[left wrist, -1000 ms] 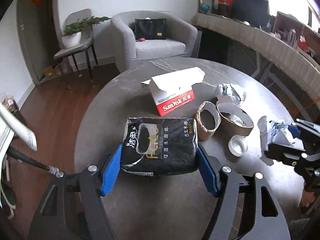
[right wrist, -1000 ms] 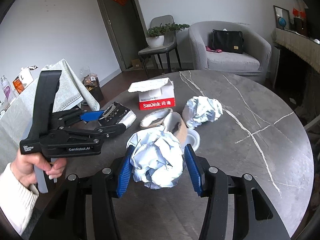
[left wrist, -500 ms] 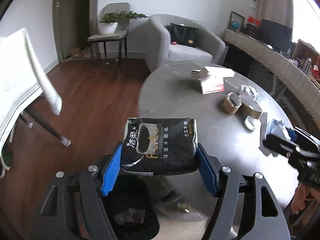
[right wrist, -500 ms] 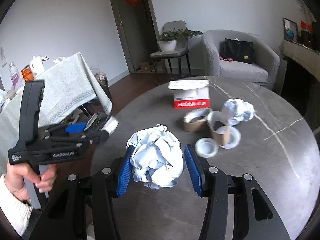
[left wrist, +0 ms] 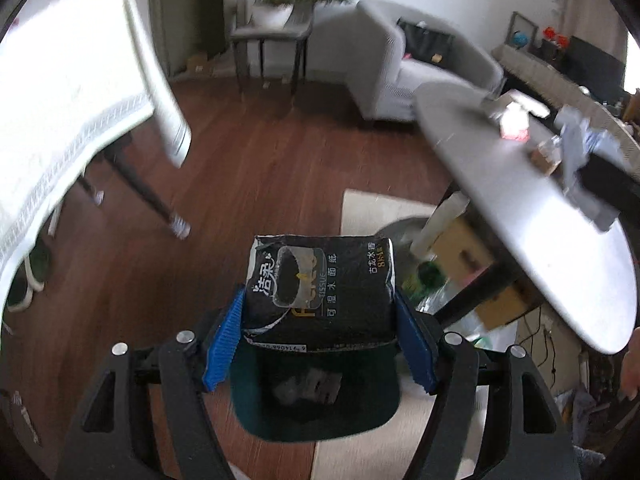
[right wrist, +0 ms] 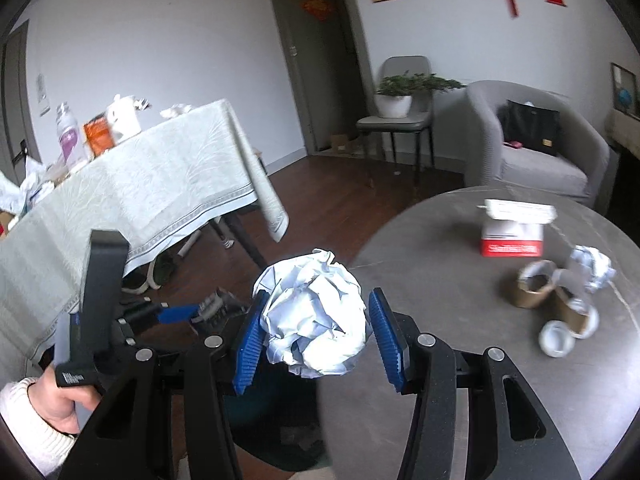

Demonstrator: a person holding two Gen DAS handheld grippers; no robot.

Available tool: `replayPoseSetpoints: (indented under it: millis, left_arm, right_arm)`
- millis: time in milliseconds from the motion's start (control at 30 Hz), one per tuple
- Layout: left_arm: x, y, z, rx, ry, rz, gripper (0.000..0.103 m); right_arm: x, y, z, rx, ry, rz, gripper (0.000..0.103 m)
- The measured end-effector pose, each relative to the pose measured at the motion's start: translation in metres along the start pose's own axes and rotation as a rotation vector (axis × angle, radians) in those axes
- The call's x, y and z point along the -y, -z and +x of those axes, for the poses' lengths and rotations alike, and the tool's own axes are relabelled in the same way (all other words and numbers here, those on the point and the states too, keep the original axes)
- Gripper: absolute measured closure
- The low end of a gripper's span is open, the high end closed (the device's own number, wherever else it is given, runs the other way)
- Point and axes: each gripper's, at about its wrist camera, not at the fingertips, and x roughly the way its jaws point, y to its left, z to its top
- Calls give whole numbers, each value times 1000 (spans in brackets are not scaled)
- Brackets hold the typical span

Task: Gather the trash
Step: 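Carry both items to the green bin and open the left tool to drop the black bag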

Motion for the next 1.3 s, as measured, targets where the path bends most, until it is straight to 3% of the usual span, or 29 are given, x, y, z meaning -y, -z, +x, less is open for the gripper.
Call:
replayPoseSetpoints:
  millis: [200, 300, 567, 733, 1000, 1300]
  left_arm:
    - [-17, 21, 25, -125, -8, 0, 30]
    - [-25, 29, 31, -161, 25, -23, 28]
    - [-50, 39, 36, -180, 25, -47, 23]
    - [-69, 34, 17, -119, 33, -75, 24]
    - [-79, 21, -31, 68, 38, -58, 33]
    - [-82, 10, -61, 182, 35, -59, 42]
  right_arm:
    - [-40, 6, 34, -51, -21, -72, 52]
    - [-57, 10, 49, -78, -27, -106, 52]
    - [-68, 21, 79, -150, -36, -110, 52]
    - [-77, 28, 100, -197, -44, -110, 52]
    - [-86, 51, 138, -313, -40, -104, 52]
    - [-98, 76, 167, -422, -47, -118, 52]
